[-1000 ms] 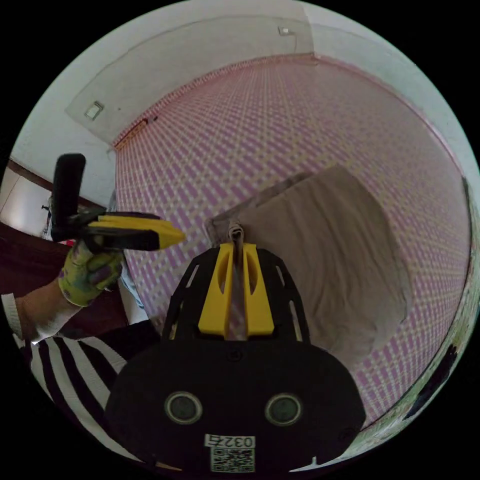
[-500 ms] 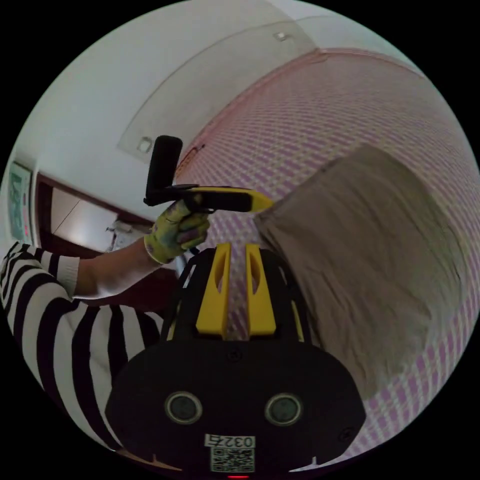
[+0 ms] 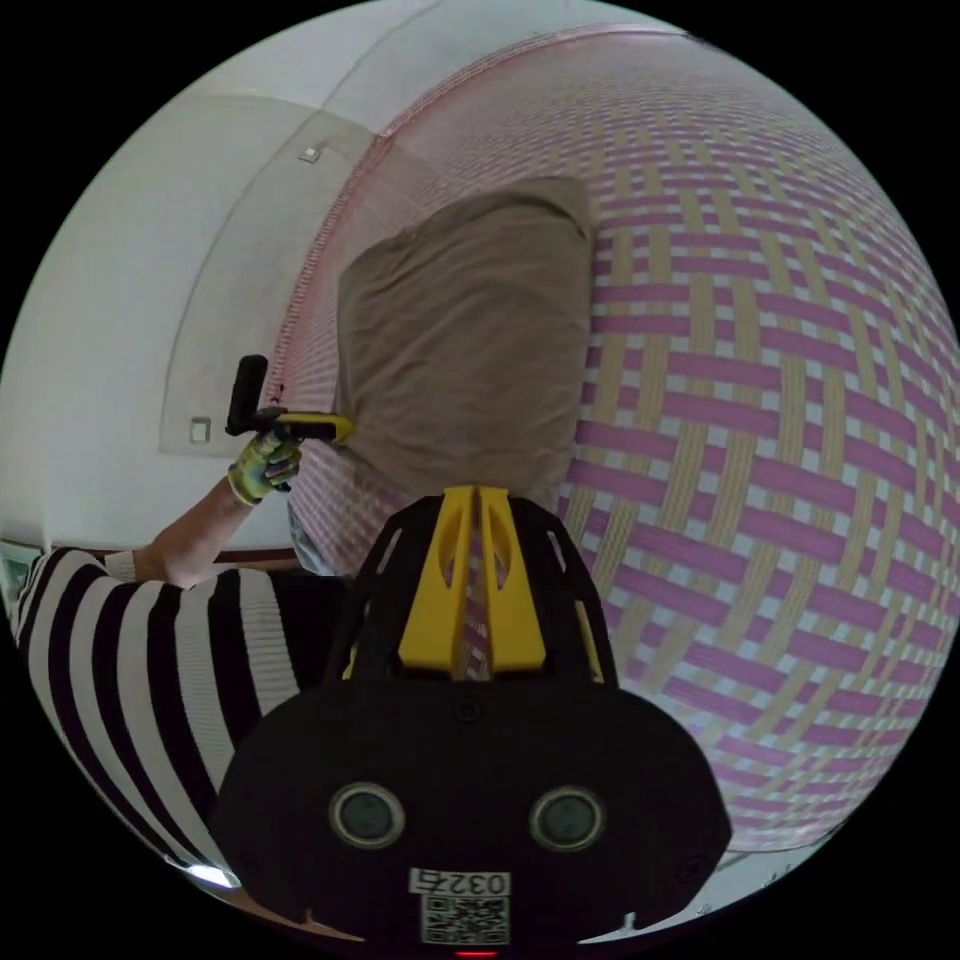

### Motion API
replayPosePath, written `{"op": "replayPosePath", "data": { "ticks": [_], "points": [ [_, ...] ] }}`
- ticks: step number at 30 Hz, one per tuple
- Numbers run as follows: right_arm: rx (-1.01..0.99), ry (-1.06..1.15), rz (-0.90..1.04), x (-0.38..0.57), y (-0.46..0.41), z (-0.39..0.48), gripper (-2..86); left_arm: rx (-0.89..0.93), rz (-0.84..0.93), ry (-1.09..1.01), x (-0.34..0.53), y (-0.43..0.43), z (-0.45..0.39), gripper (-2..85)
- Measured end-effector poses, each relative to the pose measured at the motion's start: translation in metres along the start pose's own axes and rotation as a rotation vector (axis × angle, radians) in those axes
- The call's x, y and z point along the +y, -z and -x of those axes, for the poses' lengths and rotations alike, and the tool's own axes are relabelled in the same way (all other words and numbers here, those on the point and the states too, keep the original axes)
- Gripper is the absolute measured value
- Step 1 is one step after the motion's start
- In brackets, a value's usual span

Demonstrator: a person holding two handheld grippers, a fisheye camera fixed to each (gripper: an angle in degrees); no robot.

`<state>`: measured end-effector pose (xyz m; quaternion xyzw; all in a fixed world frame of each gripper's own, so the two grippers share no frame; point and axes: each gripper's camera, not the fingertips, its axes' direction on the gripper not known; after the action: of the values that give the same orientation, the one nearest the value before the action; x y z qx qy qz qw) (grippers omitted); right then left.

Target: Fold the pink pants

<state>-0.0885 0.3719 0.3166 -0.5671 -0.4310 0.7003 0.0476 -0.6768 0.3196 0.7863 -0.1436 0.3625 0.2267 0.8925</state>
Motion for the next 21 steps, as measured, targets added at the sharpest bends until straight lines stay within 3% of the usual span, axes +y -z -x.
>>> {"op": "replayPosePath", "data": {
  "ticks": [2,6,8,11,16,21],
  "points": [
    [0.003,-0.020,-0.045,0.000,0.025,-0.011,4.7,-0.055,0.042,-0.007,-0.002,-0.004,-0.001,-0.9],
    [-0.028,-0.074,-0.085,-0.010,0.066,-0.046,6.9,0.096,-0.293,-0.084,-0.033,0.032,-0.012,-0.9],
    [-0.074,-0.092,-0.063,-0.018,0.072,-0.061,7.9,0.063,-0.344,-0.109,-0.070,0.033,-0.016,-0.9],
    [-0.072,-0.087,-0.028,-0.026,0.079,-0.070,8.2,0.010,-0.273,-0.177,-0.151,0.007,-0.025,0.3],
    [-0.103,-0.093,-0.002,-0.031,0.088,-0.080,8.5,-0.342,0.066,-0.290,-0.277,-0.099,-0.037,5.0],
    [-0.211,-0.128,-0.004,-0.028,0.101,-0.092,8.5,-0.378,0.264,-0.297,-0.332,-0.174,-0.018,5.2]
  ]
}}
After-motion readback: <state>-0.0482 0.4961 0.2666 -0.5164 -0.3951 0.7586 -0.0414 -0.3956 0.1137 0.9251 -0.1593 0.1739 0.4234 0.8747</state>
